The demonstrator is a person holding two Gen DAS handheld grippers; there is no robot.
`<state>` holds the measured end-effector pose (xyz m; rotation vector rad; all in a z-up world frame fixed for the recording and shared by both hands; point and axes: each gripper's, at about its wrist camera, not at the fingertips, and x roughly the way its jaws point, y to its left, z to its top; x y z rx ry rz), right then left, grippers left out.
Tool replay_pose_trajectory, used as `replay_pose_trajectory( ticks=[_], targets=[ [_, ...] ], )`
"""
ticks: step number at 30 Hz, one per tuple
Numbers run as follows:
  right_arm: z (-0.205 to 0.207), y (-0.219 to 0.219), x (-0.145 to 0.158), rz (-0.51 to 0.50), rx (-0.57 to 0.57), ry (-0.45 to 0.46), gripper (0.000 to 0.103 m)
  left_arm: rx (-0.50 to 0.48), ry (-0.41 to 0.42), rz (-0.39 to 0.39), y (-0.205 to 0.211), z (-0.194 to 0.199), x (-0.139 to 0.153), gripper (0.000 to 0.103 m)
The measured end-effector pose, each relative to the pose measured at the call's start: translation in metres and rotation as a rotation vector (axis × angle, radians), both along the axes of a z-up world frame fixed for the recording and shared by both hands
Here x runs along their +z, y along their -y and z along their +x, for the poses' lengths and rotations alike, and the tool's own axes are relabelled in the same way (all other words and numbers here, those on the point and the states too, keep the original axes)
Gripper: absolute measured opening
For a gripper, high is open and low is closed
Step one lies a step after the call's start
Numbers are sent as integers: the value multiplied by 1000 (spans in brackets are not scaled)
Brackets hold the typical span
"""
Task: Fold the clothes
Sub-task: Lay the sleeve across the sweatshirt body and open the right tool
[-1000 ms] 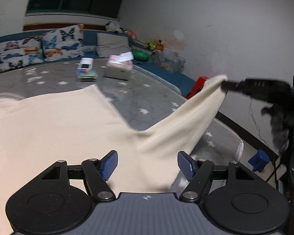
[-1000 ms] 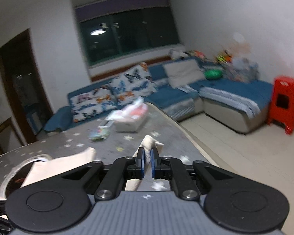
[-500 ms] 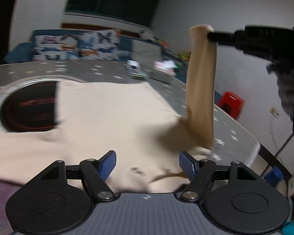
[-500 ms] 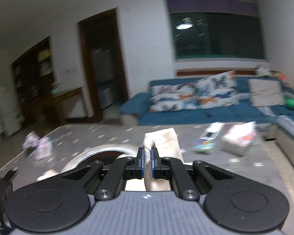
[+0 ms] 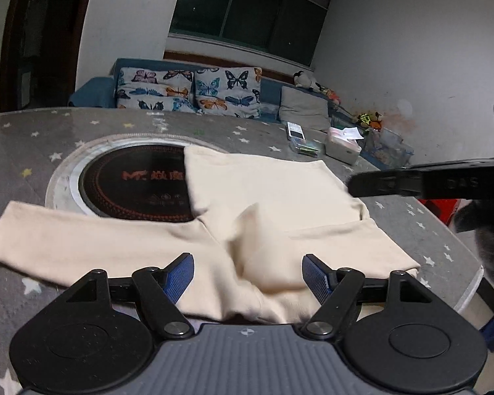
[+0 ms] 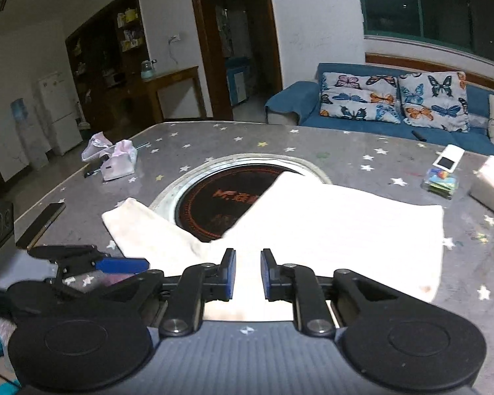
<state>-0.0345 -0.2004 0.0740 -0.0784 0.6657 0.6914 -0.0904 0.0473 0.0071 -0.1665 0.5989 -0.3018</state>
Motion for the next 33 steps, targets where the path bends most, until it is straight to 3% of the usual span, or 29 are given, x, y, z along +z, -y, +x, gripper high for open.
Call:
replay_pose_trajectory(
  ticks=[3,11,15,25,33],
  targets=[
    [-4,22,-5,-44,-28,-8,19,-2,15,15,6,7,1,74],
    [-2,68,-54,-155,-125,-119,19,-54,24,23,33,28,-4,66],
    [0,82,-69,-186,-141,-168,19,-73,-15,49,44,41,-14,65],
    [31,73,-53,-132,-131,-80,19,-109,-20,40,57,56,-16,65],
    [52,74,-73,-142,-163,-116,16,-57,-60,48,42,62,-26,47]
  ],
)
